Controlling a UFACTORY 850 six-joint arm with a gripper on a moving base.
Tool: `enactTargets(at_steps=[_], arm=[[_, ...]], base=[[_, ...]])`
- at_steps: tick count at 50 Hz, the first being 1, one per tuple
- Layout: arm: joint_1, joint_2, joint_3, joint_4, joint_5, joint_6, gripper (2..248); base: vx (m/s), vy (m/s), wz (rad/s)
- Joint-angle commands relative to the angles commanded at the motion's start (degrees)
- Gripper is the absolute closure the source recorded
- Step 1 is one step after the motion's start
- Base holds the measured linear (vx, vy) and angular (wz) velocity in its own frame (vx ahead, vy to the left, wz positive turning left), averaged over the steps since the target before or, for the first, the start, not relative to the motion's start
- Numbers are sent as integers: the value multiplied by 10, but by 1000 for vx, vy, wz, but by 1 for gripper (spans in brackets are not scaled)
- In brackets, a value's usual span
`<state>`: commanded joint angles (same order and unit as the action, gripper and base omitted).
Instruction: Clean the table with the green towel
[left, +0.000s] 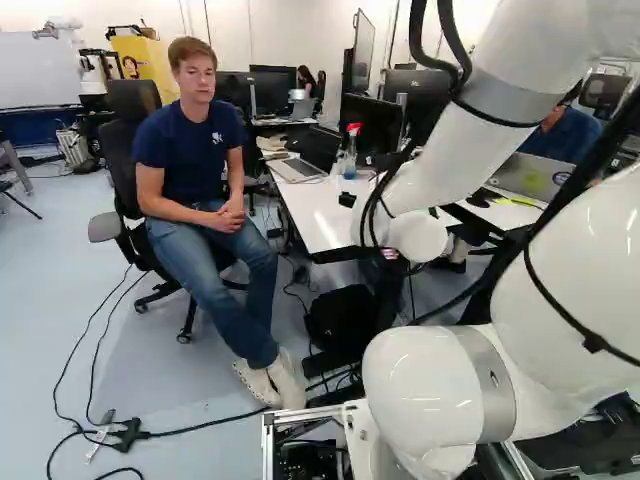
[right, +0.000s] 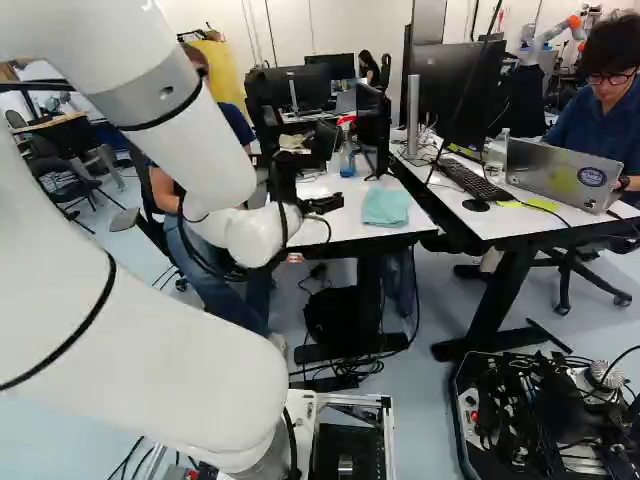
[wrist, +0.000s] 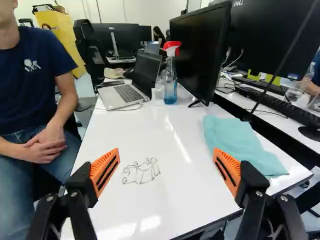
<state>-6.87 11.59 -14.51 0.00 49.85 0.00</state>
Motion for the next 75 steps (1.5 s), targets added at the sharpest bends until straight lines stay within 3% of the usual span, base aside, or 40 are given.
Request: enactTargets(at_steps=[32, 75], arm=[[-45, -48, -89, 1, -62, 0, 3], [-95, -118, -217, 26, -225, 0, 3]], base=[[0, 0, 0], [0, 0, 0]])
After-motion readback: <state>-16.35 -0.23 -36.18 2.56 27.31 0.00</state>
